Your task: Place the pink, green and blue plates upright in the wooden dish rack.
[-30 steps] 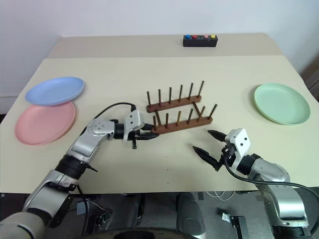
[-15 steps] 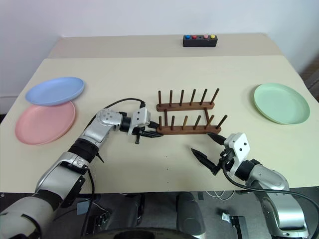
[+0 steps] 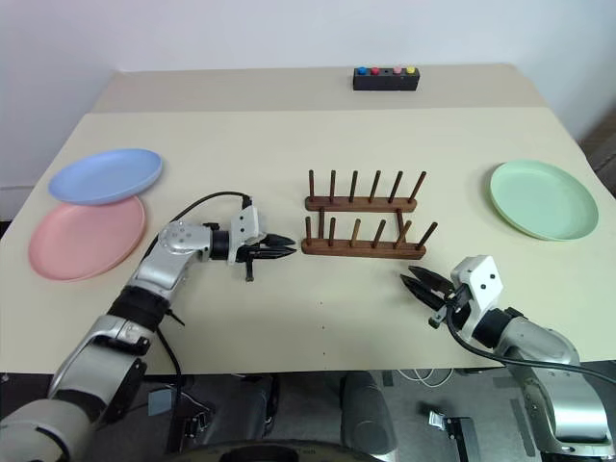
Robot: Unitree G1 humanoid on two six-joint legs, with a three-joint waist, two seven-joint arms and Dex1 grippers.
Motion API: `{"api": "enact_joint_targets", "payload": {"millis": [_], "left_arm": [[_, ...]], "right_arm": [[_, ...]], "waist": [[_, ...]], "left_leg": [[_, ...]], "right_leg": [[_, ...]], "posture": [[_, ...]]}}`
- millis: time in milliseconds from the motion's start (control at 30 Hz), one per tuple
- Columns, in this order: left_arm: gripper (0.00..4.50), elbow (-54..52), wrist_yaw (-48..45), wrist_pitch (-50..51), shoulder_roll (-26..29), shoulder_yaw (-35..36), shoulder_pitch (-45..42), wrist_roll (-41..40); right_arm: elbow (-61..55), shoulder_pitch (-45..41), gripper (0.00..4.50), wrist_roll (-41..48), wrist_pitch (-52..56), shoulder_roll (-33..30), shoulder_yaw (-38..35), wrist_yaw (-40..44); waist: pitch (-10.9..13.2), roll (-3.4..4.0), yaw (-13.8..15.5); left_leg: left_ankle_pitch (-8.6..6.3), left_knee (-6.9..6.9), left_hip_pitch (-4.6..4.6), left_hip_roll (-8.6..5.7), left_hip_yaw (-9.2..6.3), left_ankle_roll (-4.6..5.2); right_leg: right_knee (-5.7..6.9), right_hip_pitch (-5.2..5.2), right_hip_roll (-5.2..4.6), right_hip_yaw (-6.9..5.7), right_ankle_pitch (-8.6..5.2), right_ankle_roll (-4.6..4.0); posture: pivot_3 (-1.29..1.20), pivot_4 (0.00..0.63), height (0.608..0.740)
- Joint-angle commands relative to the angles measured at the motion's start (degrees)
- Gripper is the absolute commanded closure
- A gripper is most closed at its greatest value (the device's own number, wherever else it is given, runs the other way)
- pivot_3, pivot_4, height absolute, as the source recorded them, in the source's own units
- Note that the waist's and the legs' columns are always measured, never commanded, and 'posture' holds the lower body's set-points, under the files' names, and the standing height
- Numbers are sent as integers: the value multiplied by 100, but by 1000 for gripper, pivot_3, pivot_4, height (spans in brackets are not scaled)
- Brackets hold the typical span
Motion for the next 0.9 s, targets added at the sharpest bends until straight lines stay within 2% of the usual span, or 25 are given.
{"api": "enact_joint_targets", "payload": {"millis": [33,167,200,267,467,900], "left_arm": [[4123,-555,172,200,88,113,147,-42],[4123,-1066,136,548,175,137,442,-226],[4312,-1287,44,686,210,173,559,-381],[4312,-1666,-92,854,288,170,770,-543],[4312,-2182,228,1093,189,-173,971,-250],[4312,-2068,1370,1153,-412,-425,924,301]], "right_arm": [[24,-39,4477,-47,-172,-84,-106,86],[236,-108,4477,-163,-289,-98,-75,170],[323,-121,4495,-165,-278,-109,-63,219],[465,-126,4495,-280,-307,-150,5,274],[825,-276,4495,-854,-512,-170,234,60],[1625,-1243,4495,-1821,-756,-201,719,-461]], "waist": [[0,0,5],[0,0,-7],[0,0,-15],[0,1,-27],[-1,2,-2],[-2,0,-12]], "left_leg": [[0,1,0,0,0,0],[0,3,1,0,0,0],[0,1,1,0,0,0],[0,-2,2,0,0,0],[0,2,3,0,0,0],[0,8,12,-1,1,-1]], "right_leg": [[0,1,0,0,0,0],[0,3,0,0,0,0],[-1,2,0,0,0,0],[-1,1,0,0,0,-1],[0,4,0,0,0,-1],[-2,15,0,0,0,-1]], "posture": [[0,150,740],[0,150,740],[0,150,740],[0,150,740],[0,150,740],[0,150,740]]}}
